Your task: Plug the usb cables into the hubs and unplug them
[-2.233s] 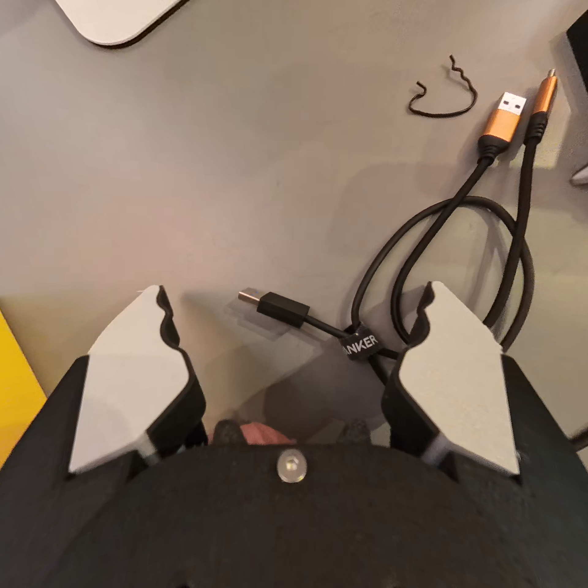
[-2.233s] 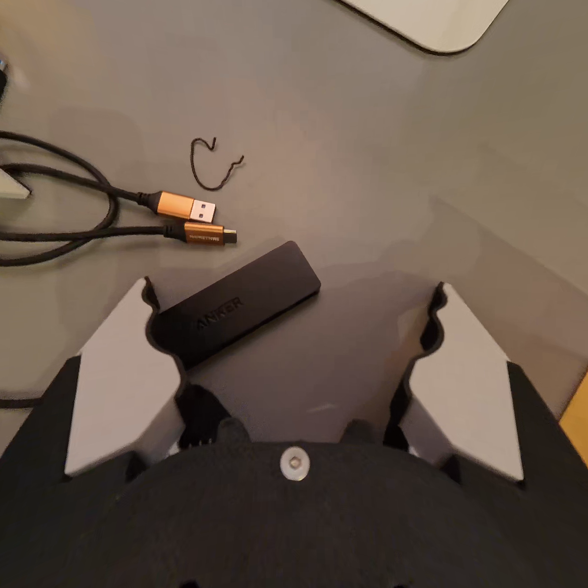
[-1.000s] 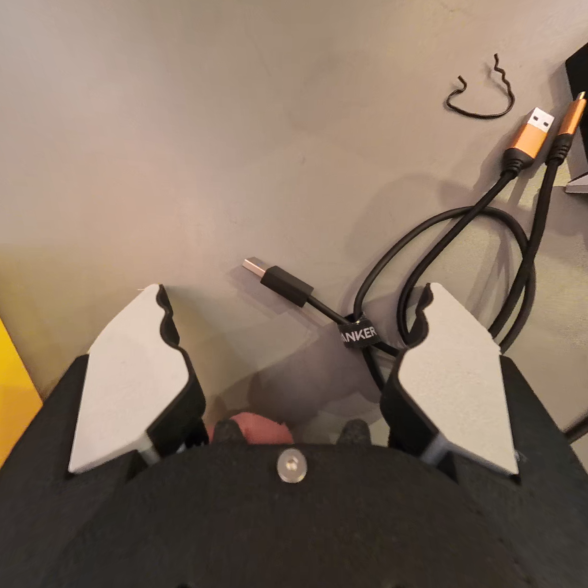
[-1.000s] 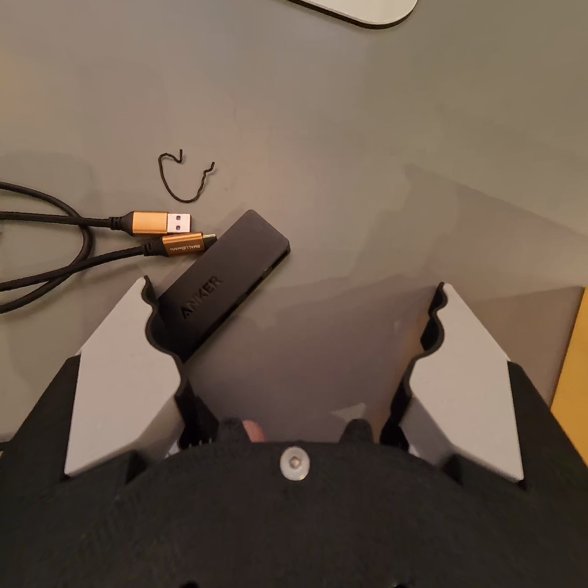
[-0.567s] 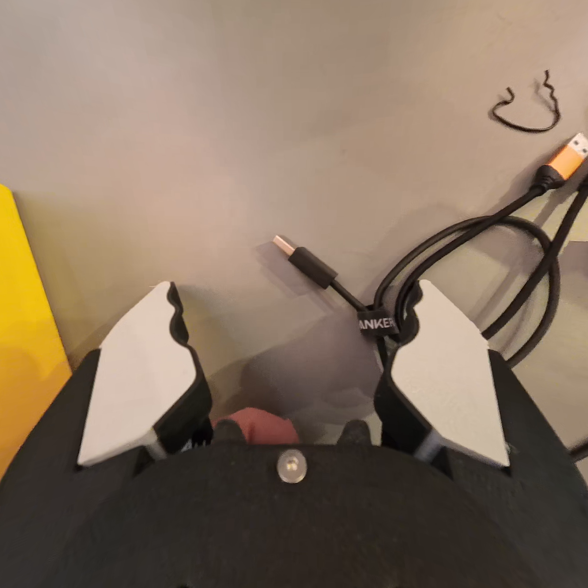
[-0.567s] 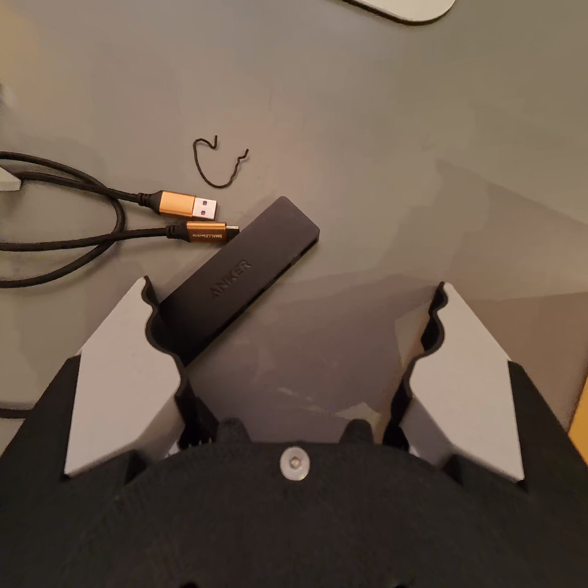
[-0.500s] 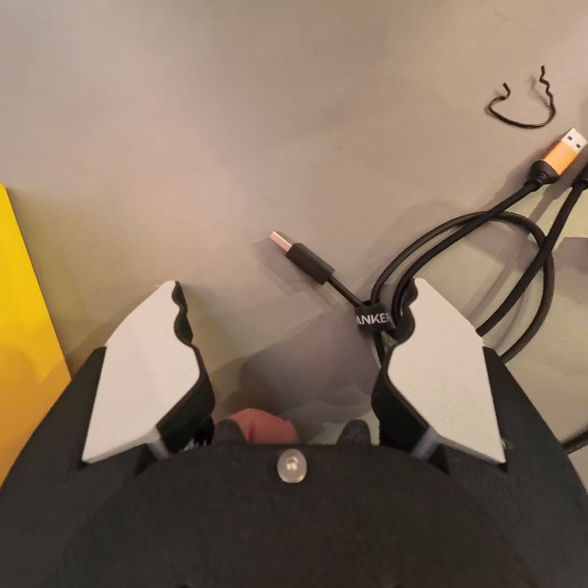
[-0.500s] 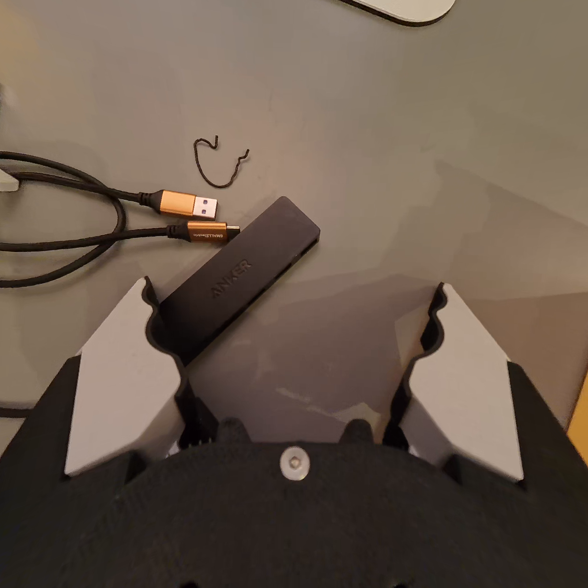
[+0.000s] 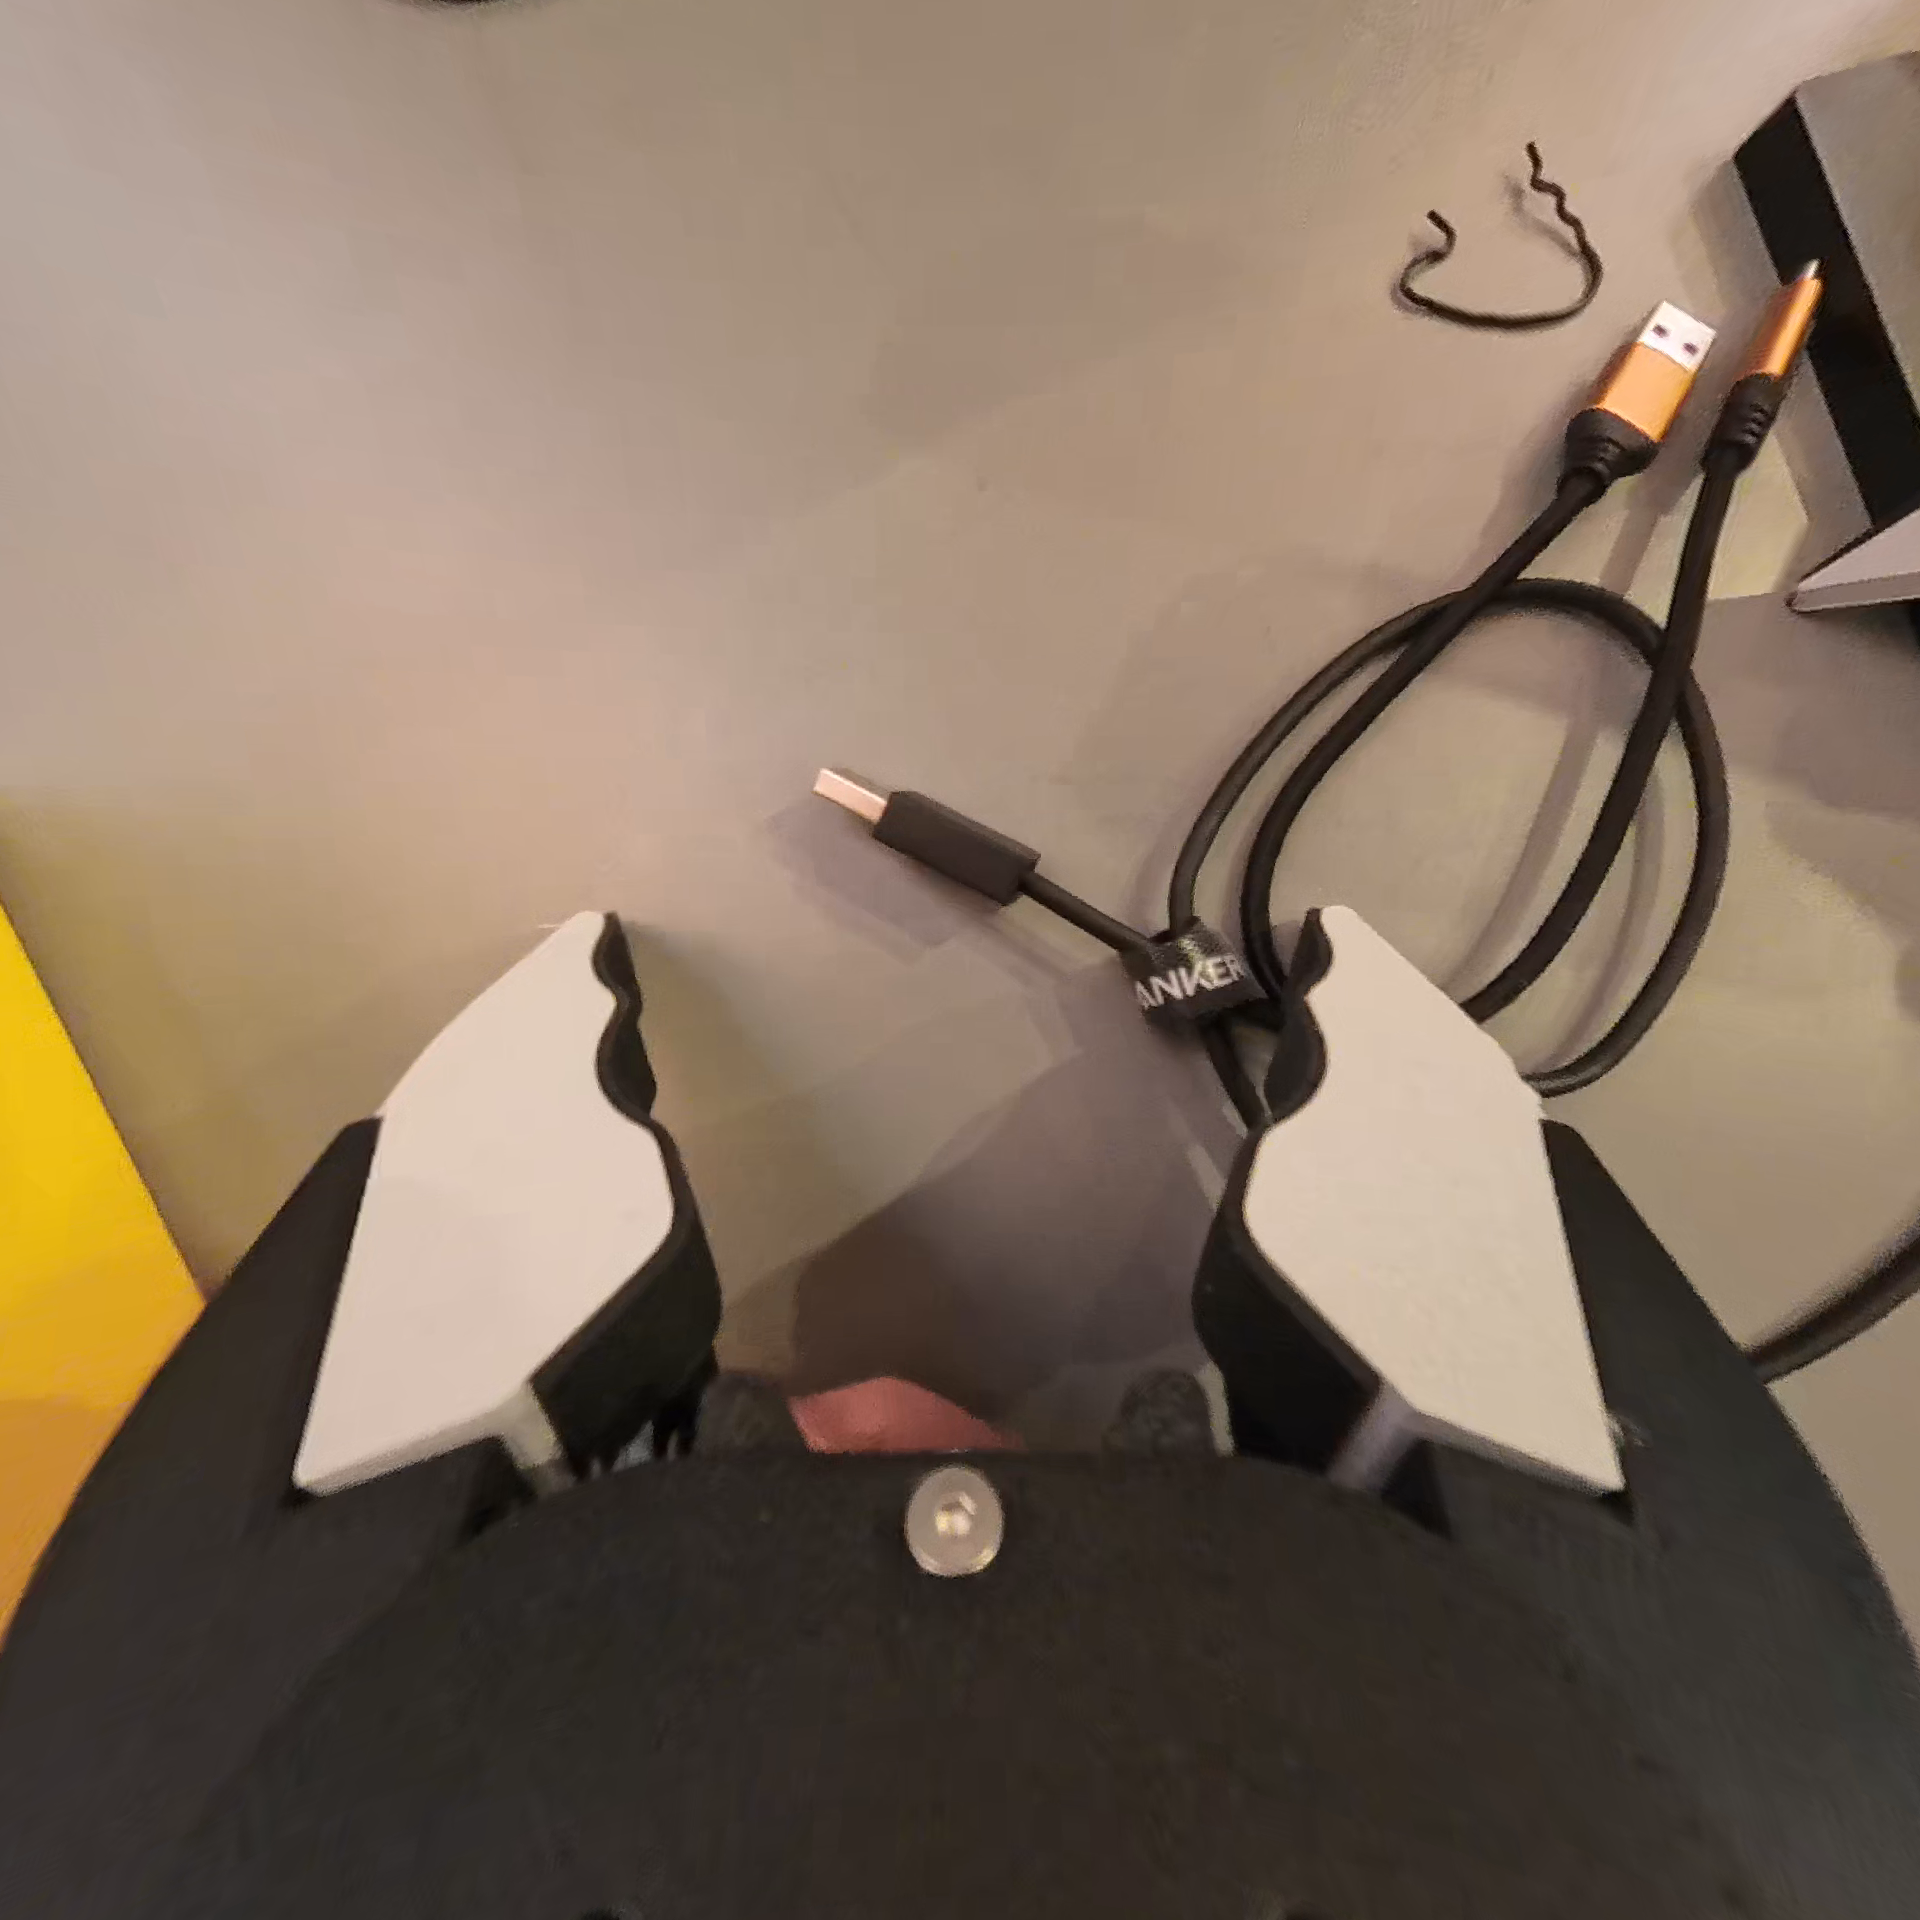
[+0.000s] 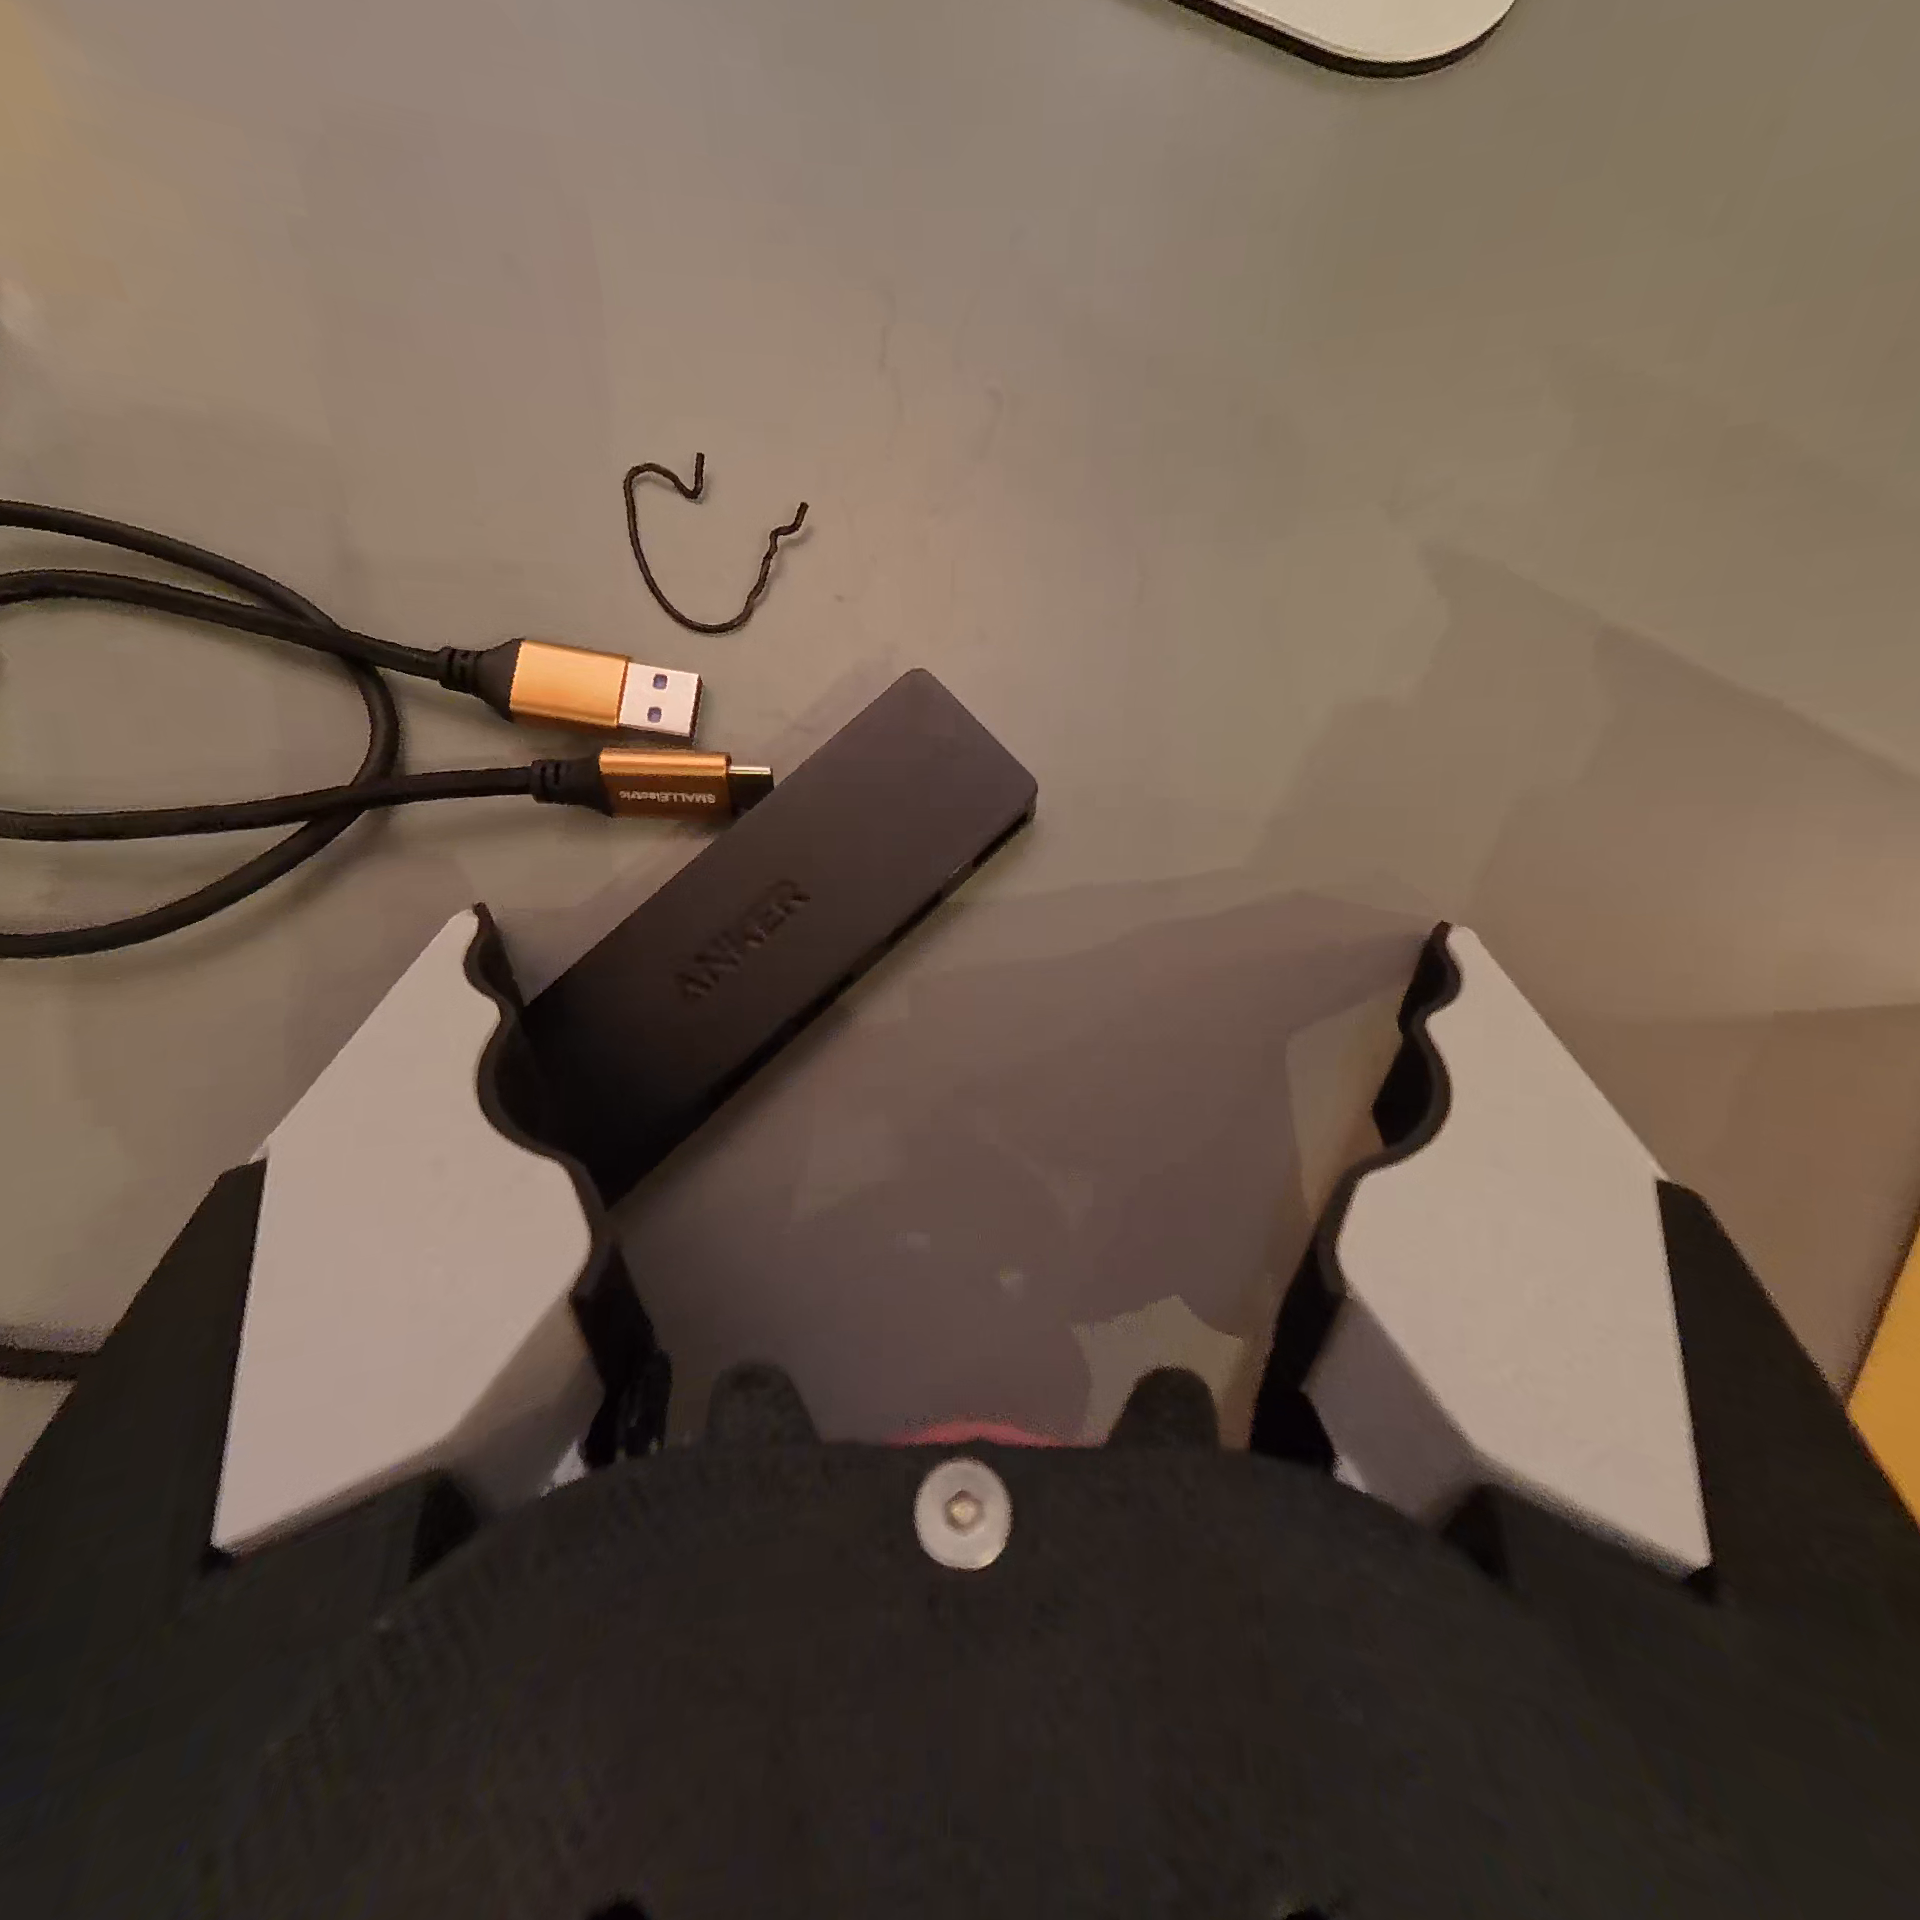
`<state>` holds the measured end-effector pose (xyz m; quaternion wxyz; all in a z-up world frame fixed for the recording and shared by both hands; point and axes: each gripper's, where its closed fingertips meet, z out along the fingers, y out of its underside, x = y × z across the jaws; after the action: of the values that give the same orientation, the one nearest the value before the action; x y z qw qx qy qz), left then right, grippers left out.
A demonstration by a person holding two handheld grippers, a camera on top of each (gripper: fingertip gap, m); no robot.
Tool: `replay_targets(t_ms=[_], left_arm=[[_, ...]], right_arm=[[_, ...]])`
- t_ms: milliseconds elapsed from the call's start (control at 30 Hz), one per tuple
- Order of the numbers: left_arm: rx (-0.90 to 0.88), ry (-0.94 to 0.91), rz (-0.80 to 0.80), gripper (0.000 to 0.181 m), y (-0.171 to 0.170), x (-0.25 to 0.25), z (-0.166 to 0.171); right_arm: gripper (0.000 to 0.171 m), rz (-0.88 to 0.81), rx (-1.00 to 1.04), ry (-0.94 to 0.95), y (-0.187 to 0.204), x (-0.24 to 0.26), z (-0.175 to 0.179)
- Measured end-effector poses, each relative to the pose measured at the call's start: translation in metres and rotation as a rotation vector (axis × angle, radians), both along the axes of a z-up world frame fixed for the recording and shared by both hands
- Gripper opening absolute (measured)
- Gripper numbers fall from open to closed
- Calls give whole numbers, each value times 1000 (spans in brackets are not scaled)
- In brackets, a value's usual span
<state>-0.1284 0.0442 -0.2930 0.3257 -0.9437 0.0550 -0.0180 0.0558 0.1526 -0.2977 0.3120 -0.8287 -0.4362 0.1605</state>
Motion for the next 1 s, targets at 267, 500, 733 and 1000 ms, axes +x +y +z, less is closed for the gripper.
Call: replay_targets(t_ms=[267, 500, 733, 1000], left_arm=[[159, -45, -59, 67, 8, -7, 32], [298, -86, -337, 30, 13, 36, 85], [147, -7, -547, 56, 39, 94, 52], [38, 98, -649, 26, 106, 92, 32]], right_arm=[[63, 49, -98, 290, -2, 1, 35], [0, 195, -1, 351, -16, 16, 72], [8, 286, 4, 229, -33, 15, 47], [12, 290, 78, 210, -24, 11, 49]])
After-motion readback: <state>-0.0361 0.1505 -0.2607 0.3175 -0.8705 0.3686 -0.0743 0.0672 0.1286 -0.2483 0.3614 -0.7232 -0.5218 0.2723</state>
